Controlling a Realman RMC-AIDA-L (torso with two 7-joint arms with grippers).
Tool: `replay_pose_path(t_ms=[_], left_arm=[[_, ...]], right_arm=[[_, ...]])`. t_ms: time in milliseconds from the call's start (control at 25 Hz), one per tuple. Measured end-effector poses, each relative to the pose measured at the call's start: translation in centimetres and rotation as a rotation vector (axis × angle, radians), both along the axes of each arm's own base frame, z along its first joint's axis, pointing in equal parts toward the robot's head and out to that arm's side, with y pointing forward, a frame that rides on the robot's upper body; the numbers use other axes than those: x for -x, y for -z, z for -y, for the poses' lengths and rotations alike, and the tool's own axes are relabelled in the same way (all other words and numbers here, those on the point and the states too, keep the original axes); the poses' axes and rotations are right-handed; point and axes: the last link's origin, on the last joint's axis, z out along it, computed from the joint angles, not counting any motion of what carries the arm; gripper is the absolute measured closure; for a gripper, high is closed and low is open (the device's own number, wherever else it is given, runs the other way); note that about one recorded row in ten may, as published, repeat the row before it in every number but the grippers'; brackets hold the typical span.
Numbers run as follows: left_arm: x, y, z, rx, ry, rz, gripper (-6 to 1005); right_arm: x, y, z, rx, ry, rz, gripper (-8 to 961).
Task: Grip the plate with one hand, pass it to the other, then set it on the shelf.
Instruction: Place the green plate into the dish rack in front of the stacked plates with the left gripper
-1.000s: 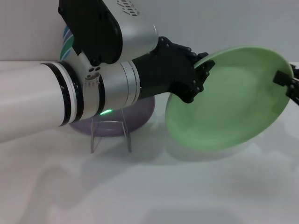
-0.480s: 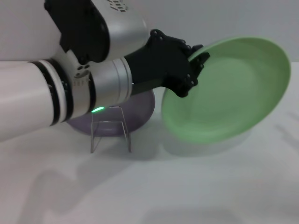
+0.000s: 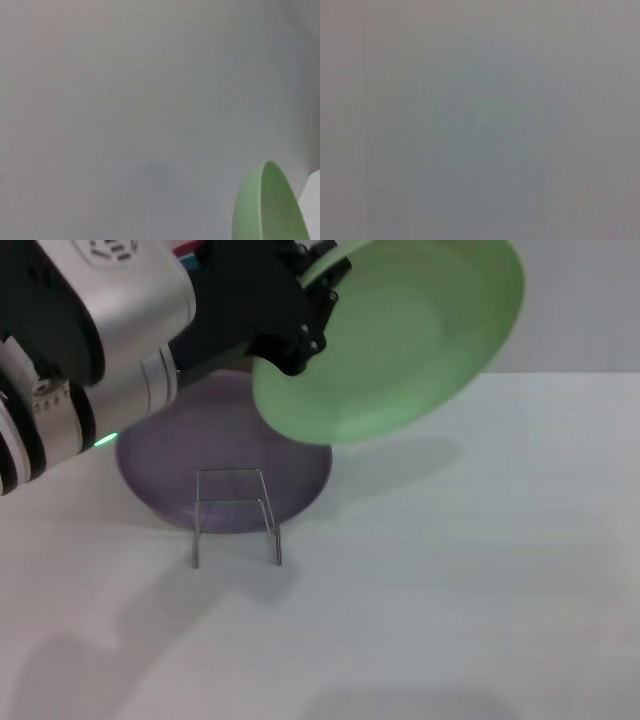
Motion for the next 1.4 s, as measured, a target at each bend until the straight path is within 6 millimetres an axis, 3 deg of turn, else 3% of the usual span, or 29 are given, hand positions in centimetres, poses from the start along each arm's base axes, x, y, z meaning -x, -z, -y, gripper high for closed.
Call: replay_pose_path(t_ms=[320,600,920,1080,1200,1400], left_arm=[[1.0,-0.4,-0.6,0.000,0.066,-0.059,917],[3.1,-3.6,-1.0,0.112,0.141,0.075,919],[5.4,-5.1,-1.6,0.092,0.159,0.128,918],[5.4,-3.6,-2.0,-0.045,0.117,0.005,918],[5.0,-2.3,-2.6,-0.241,0.086,-0.110,919],[4.6,-1.1,-2.8,-0.489,0.009,-0.110,917]], right_arm=[[0.1,0.1,-0.2,0.007,-0.004,-0.003,346],[0.1,0.1,-0.1,0.020,-0.004,-0.022,346],[0.4,0.4,-0.5,0.050,-0.018,-0.045,345],[0.7,0.5,-0.6,0.060,-0.031,-0.064,345],[0.7,0.5,-0.5,0.062,-0.034,-0.070,345],[0.7,0.6,-0.4,0.071,-0.033,-0.080,346]])
